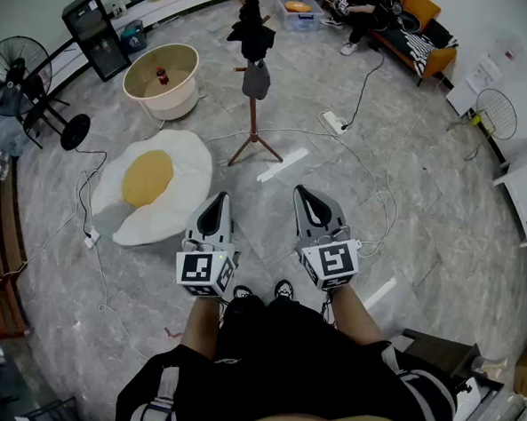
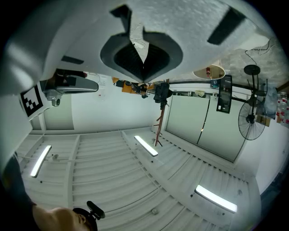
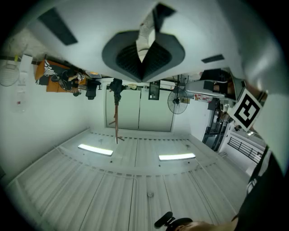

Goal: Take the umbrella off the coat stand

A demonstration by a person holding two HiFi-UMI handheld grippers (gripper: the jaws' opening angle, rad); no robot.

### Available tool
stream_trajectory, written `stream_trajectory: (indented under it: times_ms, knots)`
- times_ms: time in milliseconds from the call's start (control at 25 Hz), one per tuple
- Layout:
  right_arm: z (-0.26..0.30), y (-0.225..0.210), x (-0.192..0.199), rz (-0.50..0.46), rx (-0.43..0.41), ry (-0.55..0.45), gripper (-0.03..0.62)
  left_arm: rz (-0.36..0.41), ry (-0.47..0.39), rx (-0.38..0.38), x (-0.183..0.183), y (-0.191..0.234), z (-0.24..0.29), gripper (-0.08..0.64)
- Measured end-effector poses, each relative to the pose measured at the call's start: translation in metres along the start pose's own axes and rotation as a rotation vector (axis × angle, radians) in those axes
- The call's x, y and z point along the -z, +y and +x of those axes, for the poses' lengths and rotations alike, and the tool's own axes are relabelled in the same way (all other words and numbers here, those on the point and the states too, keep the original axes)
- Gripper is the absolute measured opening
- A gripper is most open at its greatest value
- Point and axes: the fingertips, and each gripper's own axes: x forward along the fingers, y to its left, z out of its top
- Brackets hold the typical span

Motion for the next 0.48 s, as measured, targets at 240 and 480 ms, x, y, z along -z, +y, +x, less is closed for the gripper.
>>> stream_trajectory:
  times_ms: [240,480]
  knots:
    - [0.016,0.027,-0.004,0.038,0.019,-0.021,0.005,-0.019,0.013,0.028,0.005,0.027,-0.014,0.003]
    - [0.027,0.055,0.005,0.022,-0.043,0.047,0.165,-0.054,0.036,0.068,0.018,0.058,-0.030,0.003]
